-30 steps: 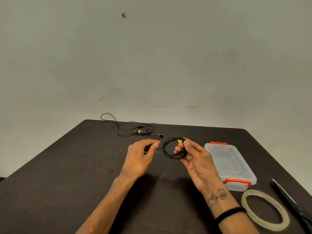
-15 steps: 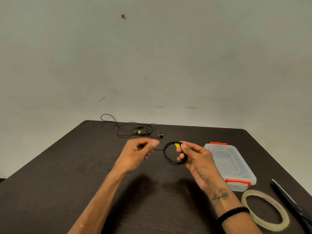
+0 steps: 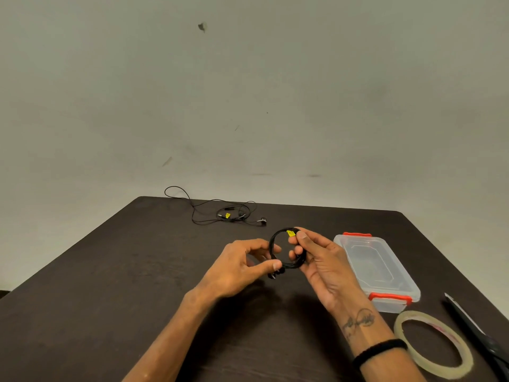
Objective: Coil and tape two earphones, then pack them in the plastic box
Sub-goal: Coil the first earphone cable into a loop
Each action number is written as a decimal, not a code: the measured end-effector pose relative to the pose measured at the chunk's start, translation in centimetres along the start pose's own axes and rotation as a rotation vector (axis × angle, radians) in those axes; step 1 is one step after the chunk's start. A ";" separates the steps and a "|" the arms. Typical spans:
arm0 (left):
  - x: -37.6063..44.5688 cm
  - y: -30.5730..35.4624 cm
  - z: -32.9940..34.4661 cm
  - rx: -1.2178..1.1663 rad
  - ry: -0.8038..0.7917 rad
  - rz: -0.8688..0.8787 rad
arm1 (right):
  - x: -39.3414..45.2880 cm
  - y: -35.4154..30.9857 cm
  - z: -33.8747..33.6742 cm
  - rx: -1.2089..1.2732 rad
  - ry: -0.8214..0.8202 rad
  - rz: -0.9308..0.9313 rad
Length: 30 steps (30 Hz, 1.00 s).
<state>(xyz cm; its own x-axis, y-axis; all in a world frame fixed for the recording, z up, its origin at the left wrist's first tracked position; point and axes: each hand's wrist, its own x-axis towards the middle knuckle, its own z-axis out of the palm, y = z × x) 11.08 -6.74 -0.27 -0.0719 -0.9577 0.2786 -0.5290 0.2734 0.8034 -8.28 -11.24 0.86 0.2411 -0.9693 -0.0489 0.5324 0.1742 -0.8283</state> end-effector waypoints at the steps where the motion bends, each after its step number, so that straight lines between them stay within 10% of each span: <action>1: 0.0 0.1 -0.2 -0.021 -0.025 -0.002 | 0.0 -0.1 0.0 0.002 0.006 0.000; 17: 0.5 -1.5 0.4 0.459 0.159 0.143 | -0.2 -0.1 0.2 0.081 -0.001 0.050; 30: 0.5 -0.2 3.1 -0.626 0.271 -0.212 | 0.1 1.6 0.7 0.233 0.046 0.088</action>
<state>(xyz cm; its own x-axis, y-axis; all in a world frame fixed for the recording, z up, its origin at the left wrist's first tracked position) 8.50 -7.58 -1.96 0.2344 -0.9622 0.1387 0.0820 0.1617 0.9834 -6.84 -10.96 -0.12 0.2605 -0.9546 -0.1445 0.6848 0.2882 -0.6694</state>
